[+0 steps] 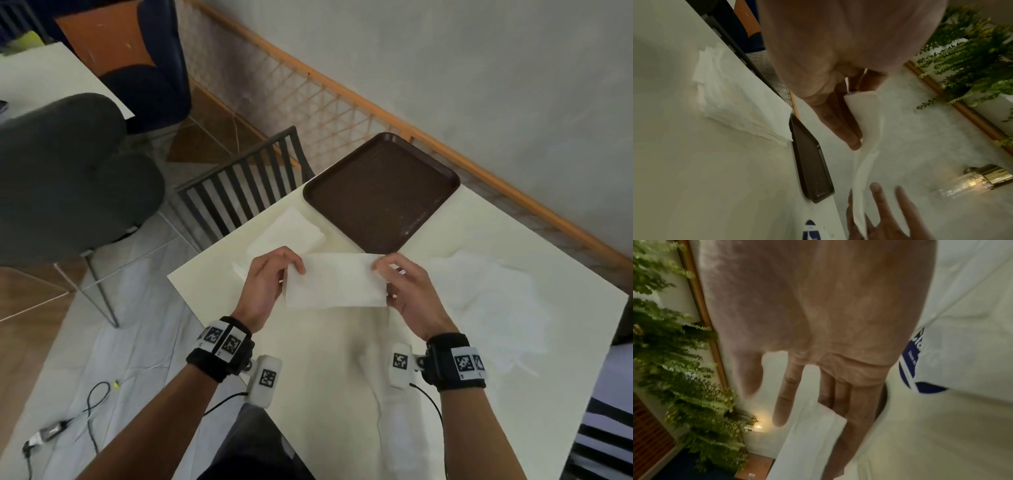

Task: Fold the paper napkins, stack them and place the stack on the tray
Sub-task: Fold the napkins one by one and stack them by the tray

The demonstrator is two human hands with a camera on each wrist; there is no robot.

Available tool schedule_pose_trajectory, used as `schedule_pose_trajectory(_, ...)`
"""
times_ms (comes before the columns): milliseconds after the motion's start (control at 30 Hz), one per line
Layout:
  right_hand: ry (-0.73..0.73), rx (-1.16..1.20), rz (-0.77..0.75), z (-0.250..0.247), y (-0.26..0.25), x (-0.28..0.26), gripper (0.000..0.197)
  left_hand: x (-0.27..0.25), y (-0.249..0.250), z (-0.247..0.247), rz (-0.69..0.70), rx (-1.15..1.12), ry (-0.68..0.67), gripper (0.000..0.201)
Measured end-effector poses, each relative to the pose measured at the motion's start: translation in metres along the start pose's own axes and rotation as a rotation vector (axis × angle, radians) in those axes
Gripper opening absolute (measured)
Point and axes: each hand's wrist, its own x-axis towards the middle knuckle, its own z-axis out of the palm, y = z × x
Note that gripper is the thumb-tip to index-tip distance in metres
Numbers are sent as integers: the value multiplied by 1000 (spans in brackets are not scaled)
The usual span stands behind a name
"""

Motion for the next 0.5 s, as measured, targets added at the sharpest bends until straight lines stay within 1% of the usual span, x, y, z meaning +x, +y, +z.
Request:
schedule_pose_trajectory(33,13,-131,-64,7,1,10,12,3,-2,-5,4,49,46,31)
schedule_pose_trajectory(67,30,-235,-121,15,2,21,11,7,-6,-12,17,125,99,32)
schedule_pose_trajectory(133,61,-312,-182,30,3,49,12,14,-15,-28,44,291,175,28)
schedule_pose_trajectory(200,108,-389,-213,48,0,81,14,20,-21,-42,48,350,220,23)
schedule_pose_trajectory(267,150,-490,-236,68,-3,113,14,25,-25,-53,40,386,277,16)
schedule_pose_trajectory(333,150,-612,-251,89,-6,141,11,33,-31,-64,32,442,333,14)
schedule_pose_trajectory(433,113,-729,-234,118,0,178,12,49,-49,-80,17,587,373,18)
schedule_pose_trajectory(500,98,-803,-212,130,11,199,14,58,-59,-87,13,721,366,16)
